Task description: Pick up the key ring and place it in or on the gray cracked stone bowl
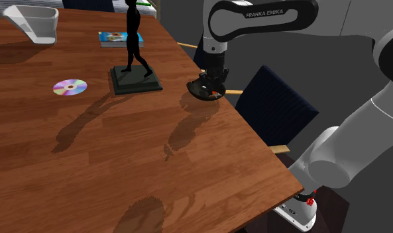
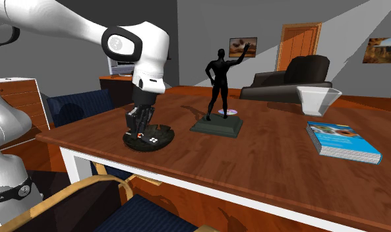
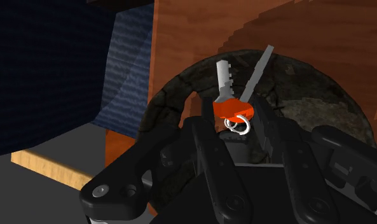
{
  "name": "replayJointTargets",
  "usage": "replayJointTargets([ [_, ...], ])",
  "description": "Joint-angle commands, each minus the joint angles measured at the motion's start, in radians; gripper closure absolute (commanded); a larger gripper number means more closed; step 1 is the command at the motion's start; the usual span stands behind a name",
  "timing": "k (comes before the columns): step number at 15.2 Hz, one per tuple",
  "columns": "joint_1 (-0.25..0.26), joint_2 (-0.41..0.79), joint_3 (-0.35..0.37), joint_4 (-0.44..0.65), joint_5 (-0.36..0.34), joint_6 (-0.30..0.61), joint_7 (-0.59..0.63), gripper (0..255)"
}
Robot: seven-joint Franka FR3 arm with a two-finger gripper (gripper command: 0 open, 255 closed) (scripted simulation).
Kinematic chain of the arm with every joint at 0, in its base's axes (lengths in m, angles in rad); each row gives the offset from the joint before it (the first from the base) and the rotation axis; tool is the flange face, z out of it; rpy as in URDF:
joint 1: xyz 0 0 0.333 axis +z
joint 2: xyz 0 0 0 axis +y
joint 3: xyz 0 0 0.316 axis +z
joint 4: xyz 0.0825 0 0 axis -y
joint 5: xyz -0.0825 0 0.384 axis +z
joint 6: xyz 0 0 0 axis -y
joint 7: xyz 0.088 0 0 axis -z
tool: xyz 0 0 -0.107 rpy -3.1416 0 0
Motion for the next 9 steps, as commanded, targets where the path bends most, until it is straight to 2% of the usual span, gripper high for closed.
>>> replayJointTargets([
  [1,0.000,-0.002,0.000,0.011,0.000,-0.013,0.000,255],
  [9,0.000,-0.013,-0.001,0.107,0.001,-0.119,-0.001,255],
])
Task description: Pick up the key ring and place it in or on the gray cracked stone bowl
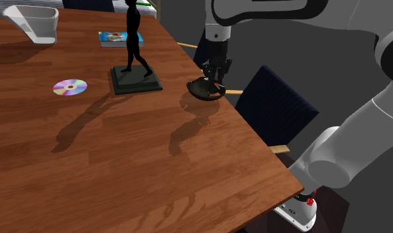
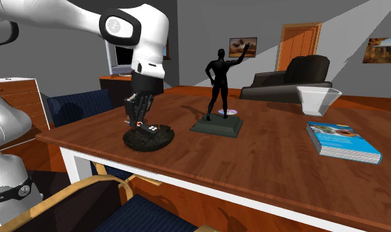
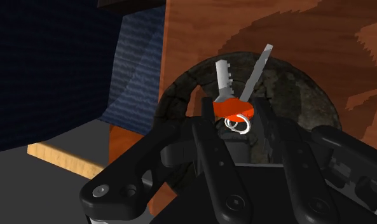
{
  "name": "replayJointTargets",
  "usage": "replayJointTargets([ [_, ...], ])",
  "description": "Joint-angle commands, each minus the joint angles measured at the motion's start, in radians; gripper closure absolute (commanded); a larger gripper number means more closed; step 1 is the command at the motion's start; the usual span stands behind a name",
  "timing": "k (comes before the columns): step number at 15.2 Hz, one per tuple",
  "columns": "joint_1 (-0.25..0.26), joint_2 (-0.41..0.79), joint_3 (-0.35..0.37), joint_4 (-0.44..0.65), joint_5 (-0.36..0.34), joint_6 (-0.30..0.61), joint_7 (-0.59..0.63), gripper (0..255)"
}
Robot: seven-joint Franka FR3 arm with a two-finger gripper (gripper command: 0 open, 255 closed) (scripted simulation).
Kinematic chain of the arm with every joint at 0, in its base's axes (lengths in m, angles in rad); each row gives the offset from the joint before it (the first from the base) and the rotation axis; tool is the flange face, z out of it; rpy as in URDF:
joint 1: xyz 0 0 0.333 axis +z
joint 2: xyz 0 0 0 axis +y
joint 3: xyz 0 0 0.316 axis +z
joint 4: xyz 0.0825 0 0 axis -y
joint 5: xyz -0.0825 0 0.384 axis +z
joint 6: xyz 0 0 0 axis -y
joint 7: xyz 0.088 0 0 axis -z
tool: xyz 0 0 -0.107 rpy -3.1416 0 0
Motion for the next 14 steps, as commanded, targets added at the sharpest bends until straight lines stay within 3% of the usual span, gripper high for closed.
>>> replayJointTargets([
  [1,-0.001,-0.003,-0.001,0.022,0.000,-0.026,-0.001,255],
  [12,-0.001,0.007,-0.001,0.171,-0.001,-0.165,0.000,255],
  [14,0.001,0.109,0.001,0.334,-0.010,-0.226,0.004,255],
])
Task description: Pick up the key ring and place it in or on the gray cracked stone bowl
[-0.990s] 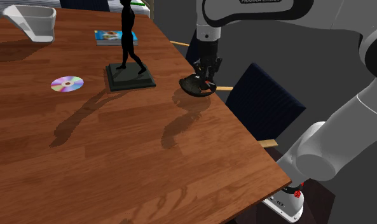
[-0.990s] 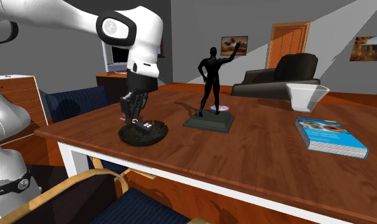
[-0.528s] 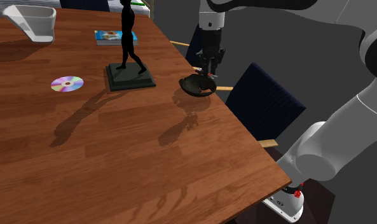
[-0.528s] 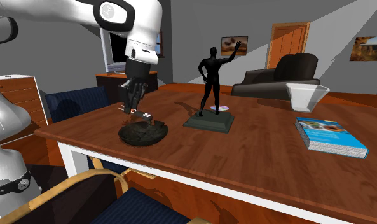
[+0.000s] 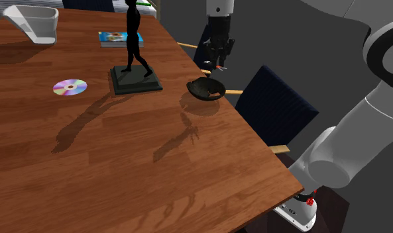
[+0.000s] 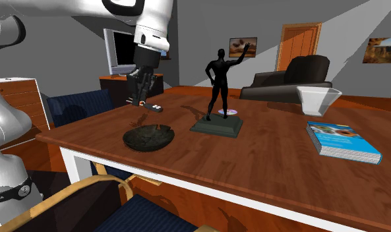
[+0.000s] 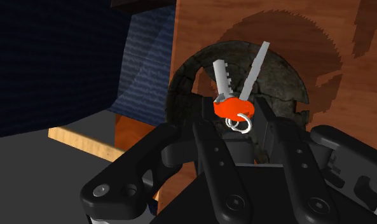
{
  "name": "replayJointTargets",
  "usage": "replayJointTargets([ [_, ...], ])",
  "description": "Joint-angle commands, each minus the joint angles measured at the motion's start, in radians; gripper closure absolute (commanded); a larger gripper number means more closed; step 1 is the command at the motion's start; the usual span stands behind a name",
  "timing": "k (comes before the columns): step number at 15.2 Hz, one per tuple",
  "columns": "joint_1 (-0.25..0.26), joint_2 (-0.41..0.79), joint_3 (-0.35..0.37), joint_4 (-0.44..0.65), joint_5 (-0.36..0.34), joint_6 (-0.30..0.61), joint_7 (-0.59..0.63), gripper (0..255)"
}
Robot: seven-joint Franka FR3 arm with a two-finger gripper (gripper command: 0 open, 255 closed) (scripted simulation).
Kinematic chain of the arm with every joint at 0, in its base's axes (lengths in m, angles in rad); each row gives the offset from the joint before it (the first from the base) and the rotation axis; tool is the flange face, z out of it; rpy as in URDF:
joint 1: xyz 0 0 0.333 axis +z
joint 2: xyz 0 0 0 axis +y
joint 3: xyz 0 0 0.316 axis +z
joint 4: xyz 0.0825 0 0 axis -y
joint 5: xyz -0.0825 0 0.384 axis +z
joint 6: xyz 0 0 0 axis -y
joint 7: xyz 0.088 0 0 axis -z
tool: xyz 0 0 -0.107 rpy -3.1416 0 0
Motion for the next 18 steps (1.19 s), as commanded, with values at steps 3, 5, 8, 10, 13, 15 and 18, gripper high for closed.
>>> replayJointTargets([
  [3,0.001,0.032,0.001,0.019,-0.002,0.013,0.002,255],
  [5,0.001,0.028,0.001,-0.014,-0.002,0.041,0.002,255],
  [8,0.001,0.023,0.000,-0.061,-0.001,0.083,0.001,255],
  [10,0.000,0.021,0.000,-0.090,-0.001,0.110,0.001,255],
  [13,0.000,0.019,0.000,-0.132,-0.001,0.151,0.001,255],
  [15,0.000,0.019,0.000,-0.159,-0.001,0.178,0.001,255],
  [18,0.000,0.020,0.000,-0.173,-0.001,0.192,0.001,255],
])
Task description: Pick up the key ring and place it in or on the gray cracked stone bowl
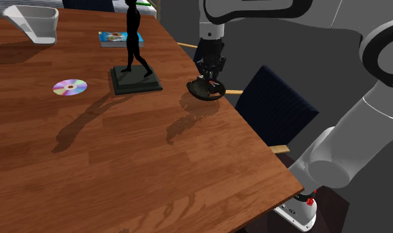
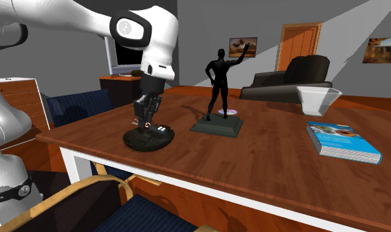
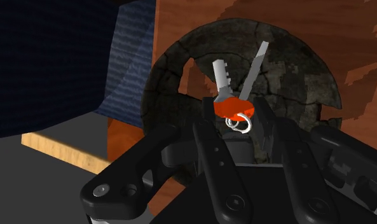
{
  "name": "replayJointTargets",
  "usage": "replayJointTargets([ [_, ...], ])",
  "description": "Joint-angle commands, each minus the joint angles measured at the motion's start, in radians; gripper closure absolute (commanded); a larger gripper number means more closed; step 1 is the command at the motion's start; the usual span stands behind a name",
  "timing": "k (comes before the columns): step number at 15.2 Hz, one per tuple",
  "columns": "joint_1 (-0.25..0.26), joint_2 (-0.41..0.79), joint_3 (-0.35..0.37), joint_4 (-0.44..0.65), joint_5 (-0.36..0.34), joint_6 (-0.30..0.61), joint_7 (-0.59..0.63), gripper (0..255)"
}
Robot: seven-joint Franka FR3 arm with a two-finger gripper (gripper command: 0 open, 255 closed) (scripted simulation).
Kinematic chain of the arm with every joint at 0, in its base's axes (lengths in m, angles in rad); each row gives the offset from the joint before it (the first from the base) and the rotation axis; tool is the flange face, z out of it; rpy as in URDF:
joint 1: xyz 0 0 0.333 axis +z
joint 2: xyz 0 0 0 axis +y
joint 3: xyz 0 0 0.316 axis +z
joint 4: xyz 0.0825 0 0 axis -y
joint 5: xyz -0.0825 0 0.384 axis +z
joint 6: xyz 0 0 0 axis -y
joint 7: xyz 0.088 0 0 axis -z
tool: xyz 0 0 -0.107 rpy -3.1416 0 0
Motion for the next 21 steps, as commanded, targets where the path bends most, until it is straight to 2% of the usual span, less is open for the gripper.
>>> replayJointTargets([
  [1,0.000,0.000,0.000,-0.003,0.000,0.004,0.000,255],
  [6,0.000,0.000,0.000,-0.003,0.000,0.004,0.000,255],
  [7,0.000,0.000,0.000,-0.003,0.000,0.004,0.000,0],
  [12,0.000,0.000,0.000,-0.003,0.000,0.004,0.000,0],
  [16,0.002,0.048,0.001,0.180,-0.004,-0.131,0.003,0],
  [21,0.002,0.048,0.001,0.180,-0.004,-0.131,0.003,0],
])
